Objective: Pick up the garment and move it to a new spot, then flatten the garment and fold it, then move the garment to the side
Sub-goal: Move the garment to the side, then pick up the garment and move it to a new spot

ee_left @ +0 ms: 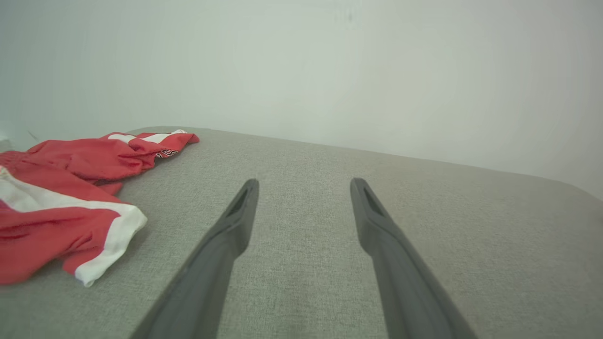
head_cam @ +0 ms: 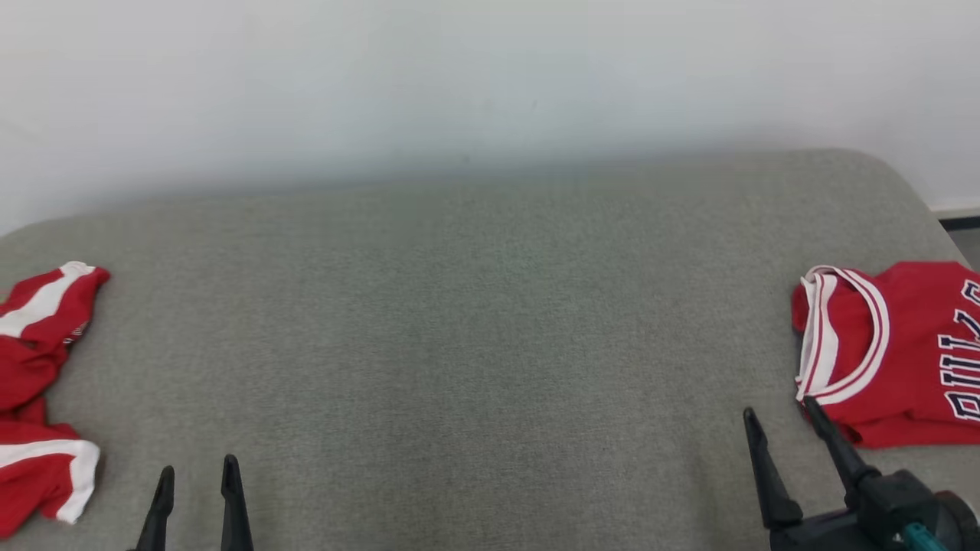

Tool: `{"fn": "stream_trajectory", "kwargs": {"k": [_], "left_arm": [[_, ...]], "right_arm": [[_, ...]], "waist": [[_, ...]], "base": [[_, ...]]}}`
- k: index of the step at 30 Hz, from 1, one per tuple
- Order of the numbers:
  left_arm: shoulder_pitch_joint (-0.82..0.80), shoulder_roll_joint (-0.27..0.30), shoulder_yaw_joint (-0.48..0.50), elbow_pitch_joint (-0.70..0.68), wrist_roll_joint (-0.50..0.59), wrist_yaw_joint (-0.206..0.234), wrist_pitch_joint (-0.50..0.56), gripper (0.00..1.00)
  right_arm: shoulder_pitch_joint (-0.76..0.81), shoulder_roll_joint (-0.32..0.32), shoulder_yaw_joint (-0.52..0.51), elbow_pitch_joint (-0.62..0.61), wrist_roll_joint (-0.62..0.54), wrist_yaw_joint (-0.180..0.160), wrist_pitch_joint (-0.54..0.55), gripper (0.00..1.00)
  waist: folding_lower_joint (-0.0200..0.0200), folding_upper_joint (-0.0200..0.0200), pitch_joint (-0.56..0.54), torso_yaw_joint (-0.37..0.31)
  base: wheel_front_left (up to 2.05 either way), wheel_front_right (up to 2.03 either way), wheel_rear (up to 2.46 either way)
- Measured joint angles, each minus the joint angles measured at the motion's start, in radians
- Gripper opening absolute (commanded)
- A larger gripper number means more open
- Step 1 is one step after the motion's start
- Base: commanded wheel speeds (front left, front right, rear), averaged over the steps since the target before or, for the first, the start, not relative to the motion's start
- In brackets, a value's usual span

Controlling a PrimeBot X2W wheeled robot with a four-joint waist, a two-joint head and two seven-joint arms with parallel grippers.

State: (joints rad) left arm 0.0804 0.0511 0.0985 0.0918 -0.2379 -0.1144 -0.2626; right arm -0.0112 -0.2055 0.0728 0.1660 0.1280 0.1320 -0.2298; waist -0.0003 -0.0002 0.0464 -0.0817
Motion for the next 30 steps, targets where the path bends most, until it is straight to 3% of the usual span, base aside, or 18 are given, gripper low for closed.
{"fn": "stream_trajectory", "kwargs": {"k": [13, 30], "left_arm": [[0.038, 0.0, -0.009, 0.037, -0.002, -0.006, 0.0, 1.0], [0.033, 0.0, -0.022, 0.023, -0.012, -0.006, 0.0, 1.0]], "right_arm": [[0.038, 0.058, -0.003, 0.051, -0.008, 0.0, -0.01, 1.0], [0.038, 0.068, -0.005, 0.05, -0.051, 0.0, -0.012, 1.0]], "waist": [[0.0002, 0.0001, -0.052, 0.074], [0.0004, 0.0002, -0.013, 0.068]], "base": [[0.0, 0.0, 0.0], [0.0, 0.0, 0.0]]}}
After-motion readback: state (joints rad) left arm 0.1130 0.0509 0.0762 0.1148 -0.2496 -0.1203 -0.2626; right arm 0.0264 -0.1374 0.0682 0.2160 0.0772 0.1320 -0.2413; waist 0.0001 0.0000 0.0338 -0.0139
